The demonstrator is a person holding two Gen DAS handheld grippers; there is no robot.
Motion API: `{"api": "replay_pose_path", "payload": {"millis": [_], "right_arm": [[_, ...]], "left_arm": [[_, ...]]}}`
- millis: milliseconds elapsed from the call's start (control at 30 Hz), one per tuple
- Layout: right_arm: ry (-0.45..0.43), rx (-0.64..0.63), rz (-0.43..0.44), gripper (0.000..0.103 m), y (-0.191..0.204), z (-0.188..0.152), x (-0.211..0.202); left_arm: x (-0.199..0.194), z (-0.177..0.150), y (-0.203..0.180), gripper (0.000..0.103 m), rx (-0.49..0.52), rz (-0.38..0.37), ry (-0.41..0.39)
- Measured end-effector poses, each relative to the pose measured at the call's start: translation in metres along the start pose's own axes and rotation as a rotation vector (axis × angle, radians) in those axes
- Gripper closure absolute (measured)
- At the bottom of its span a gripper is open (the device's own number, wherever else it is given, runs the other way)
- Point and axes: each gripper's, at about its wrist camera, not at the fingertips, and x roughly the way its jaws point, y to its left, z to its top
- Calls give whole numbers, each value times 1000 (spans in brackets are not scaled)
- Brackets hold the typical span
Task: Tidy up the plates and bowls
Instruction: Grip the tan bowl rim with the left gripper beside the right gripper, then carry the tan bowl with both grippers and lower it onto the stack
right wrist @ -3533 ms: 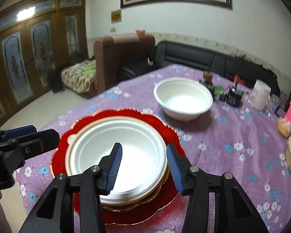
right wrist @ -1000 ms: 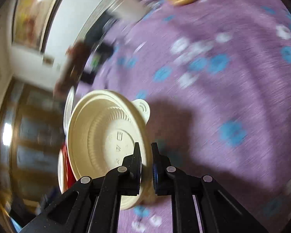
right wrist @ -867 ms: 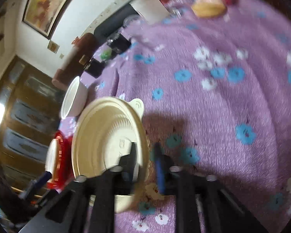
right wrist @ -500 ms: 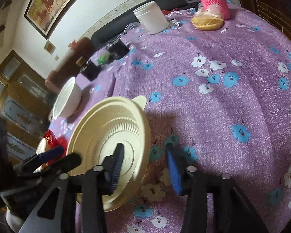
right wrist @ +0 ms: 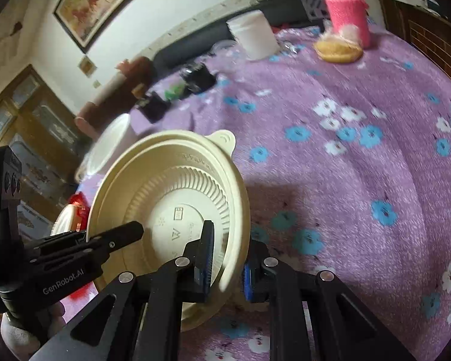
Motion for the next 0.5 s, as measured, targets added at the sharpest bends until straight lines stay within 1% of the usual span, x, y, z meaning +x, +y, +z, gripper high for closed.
{"api": "replay_pose_path", "payload": {"millis": [100,233,300,333,367,433,500], "right_arm": [[-26,-32,39,86,9,-1,-2],[-63,-71,85,86,23,-6,-5],[-96,-93,79,86,37,-11,-9],[-108,-110,73,86,47,-13,-11],[-112,-123,80,86,60,-16,-13],[-101,-118,111,85,78,-19,-12],[-79,-119,139,85,98,-19,-6]], "left_arm": [[-11,-6,6,86,-3,-3,-18],[-35,-21,18,85,-14,-32,-63],[-49,-30,26,84,-18,-27,-90],[-55,-32,30,81,-18,-20,-104],[-64,-36,38,77,-21,-9,-128],[-76,-41,54,73,-43,3,-153],[-87,-45,73,72,-69,11,-170]]}}
